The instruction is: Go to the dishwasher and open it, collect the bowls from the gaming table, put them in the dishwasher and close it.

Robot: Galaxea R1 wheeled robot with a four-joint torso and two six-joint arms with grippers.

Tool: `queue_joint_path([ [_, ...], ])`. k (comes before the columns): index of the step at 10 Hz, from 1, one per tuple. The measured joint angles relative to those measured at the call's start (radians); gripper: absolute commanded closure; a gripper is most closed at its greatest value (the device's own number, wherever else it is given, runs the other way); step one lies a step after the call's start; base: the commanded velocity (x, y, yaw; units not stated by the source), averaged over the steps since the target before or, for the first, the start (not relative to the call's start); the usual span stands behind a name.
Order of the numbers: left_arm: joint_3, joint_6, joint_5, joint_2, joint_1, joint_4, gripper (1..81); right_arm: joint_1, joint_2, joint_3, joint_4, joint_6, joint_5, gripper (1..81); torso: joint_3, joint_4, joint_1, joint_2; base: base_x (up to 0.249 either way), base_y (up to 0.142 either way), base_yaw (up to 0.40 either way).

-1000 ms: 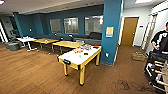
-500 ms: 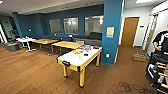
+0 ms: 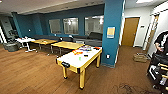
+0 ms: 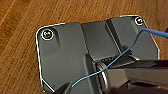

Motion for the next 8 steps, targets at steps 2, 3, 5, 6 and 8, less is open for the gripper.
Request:
queue_joint_path([
  [2, 0.0, 0.0, 0.0, 0.0, 0.0, 0.0, 1.0, 0.0, 0.0, 0.0, 0.0, 0.0, 0.0, 1.0, 0.0, 0.0, 0.0, 0.0, 0.108, 0.0, 0.0],
  [3, 0.0, 0.0, 0.0, 0.0, 0.0, 0.0, 1.0, 0.0, 0.0, 0.0, 0.0, 0.0, 0.0, 1.0, 0.0, 0.0, 0.0, 0.0, 0.107, 0.071, 0.0],
  [5, 0.003, 0.0, 0.0, 0.003, -0.001, 0.0, 1.0, 0.0, -0.003, 0.0, 0.0, 0.0, 0.0, 1.0, 0.0, 0.0, 0.0, 0.0, 0.107, 0.073, 0.0],
  [6, 0.004, 0.0, 0.0, 0.002, -0.002, 0.0, 1.0, 0.002, -0.002, -0.001, 0.0, 0.0, 0.0, 1.0, 0.0, 0.0, 0.0, 0.0, 0.107, 0.075, 0.0],
  [8, 0.003, 0.0, 0.001, 0.001, -0.001, 0.0, 1.0, 0.001, 0.002, 0.0, 0.0, 0.0, 0.0, 1.0, 0.0, 0.0, 0.0, 0.0, 0.122, 0.075, 0.0],
])
